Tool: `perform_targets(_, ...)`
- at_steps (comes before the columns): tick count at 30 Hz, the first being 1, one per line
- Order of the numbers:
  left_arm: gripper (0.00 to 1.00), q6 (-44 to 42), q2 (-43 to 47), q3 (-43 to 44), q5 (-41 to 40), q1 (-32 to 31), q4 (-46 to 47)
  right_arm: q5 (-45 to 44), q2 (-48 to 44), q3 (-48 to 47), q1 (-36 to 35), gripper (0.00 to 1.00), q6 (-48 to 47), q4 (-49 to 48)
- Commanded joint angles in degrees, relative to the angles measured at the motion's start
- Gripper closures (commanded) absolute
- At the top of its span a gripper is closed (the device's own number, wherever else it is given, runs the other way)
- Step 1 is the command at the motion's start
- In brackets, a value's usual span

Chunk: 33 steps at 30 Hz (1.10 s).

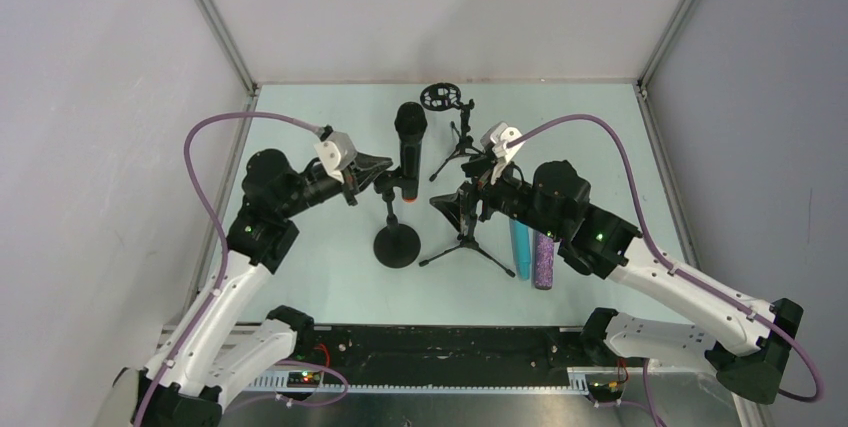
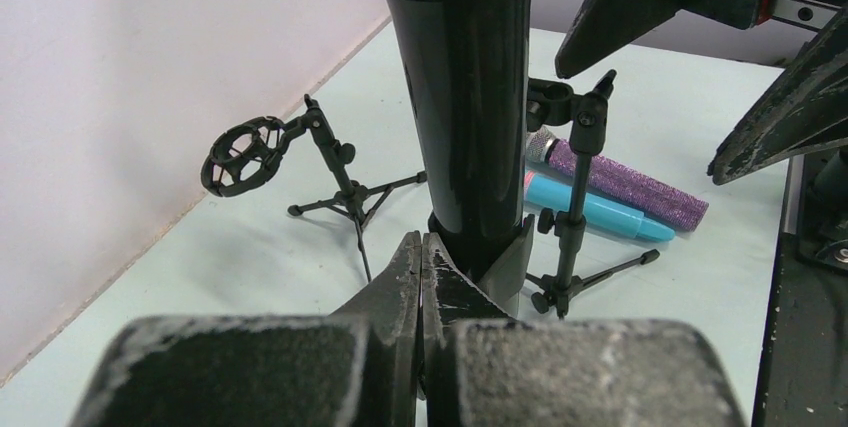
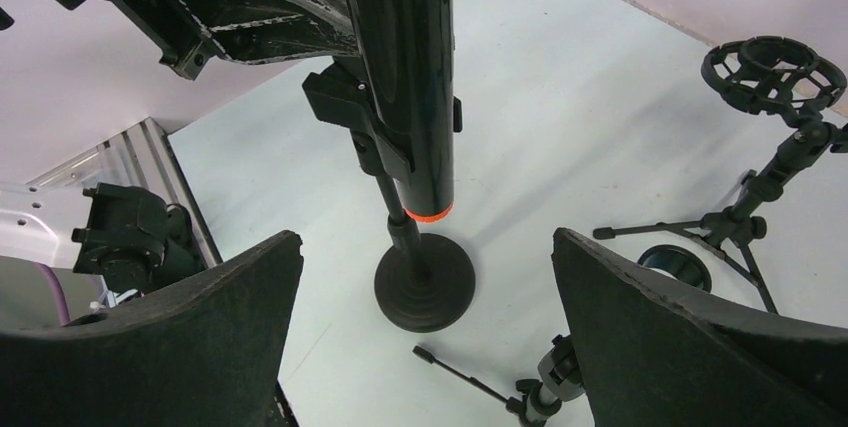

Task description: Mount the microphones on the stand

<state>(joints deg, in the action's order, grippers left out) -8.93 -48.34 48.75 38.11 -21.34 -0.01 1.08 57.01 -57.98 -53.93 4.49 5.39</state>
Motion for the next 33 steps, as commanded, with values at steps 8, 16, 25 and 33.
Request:
perform_targets(8, 1.00, -0.5, 2.6, -2.2, -1.1, -1.3, -1.5, -1.1, 0.5, 0.6, 0.0, 0.01, 0.4, -0.7)
perform_targets(16, 1.00, -1.3, 3.2, -3.6, -2.4, -1.8, -2.6, -1.1, 1.2, 0.6, 0.0, 0.01, 0.7, -0.7)
perform_targets(25, 1.00, -2.5, 3.6, -4.4, -3.2, -2.0, -4.2, -1.1, 1.3, 0.7, 0.0, 0.01, 0.7, -0.3)
perform_targets(33, 1.00, -2.7, 3.6, -6.0, -3.1, -2.3, -4.7, -1.1, 1.5, 0.6, 0.0, 0.00, 1.0, 0.0)
